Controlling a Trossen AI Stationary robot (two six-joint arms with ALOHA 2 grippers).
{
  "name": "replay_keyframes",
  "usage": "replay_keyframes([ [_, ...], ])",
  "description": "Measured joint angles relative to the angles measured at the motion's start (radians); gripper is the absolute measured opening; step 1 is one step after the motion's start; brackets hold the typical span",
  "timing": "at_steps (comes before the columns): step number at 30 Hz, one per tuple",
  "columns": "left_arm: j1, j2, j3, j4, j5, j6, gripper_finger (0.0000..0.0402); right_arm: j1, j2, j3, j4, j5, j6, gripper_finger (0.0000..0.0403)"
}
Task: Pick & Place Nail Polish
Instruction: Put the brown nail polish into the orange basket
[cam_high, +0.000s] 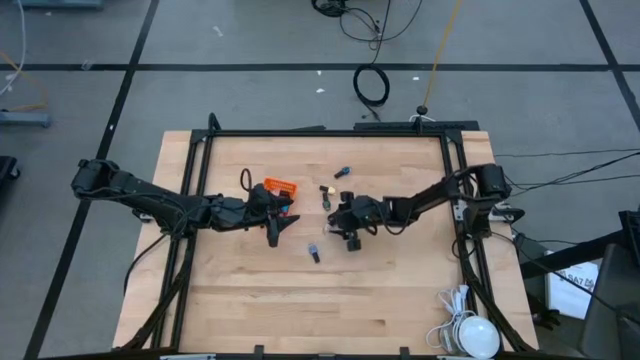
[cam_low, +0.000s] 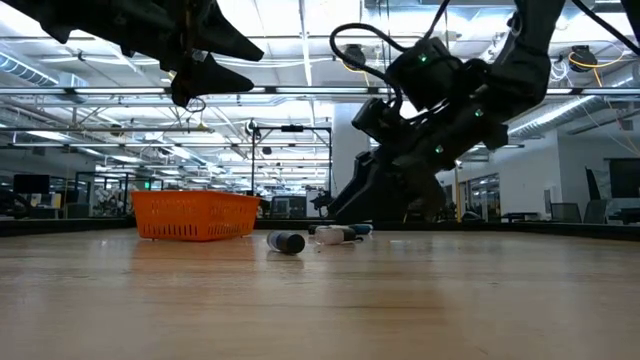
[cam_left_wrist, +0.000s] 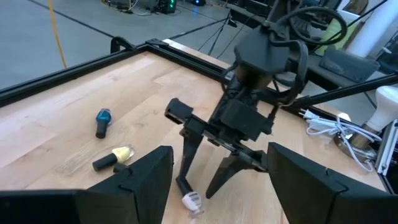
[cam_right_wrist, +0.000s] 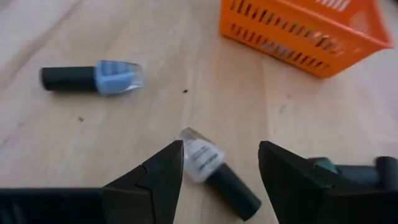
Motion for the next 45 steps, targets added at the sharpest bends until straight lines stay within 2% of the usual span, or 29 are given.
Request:
replay_keyframes([
  [6, 0.000, 0.000, 0.000, 0.000, -0.001, 0.000, 0.0255, -0.026, 0.000, 0.000, -0.015, -0.124, -0.028, 0.0196],
  [13, 0.000, 0.000, 0.000, 0.000, -0.002, -0.007, 0.0255, -0.027, 0.000, 0.000, -0.057, -0.123, -0.103, 0.0196],
  [20, 0.000, 0.000, 0.000, 0.000, -0.019, -0.019, 0.0255, -0.027, 0.049, 0.003, -0.022, -0.122, -0.127, 0.0196],
  [32, -0.001, 0.000, 0.000, 0.000, -0.018, -0.019, 0.0255, 0.008, 0.061, 0.004, -0.045, -0.119, 0.059, 0.0196],
  [45, -0.002, 0.000, 0.000, -0.002, -0.018, -0.019, 0.0255, 0.125, 0.062, 0.003, -0.047, -0.117, 0.096, 0.0196],
])
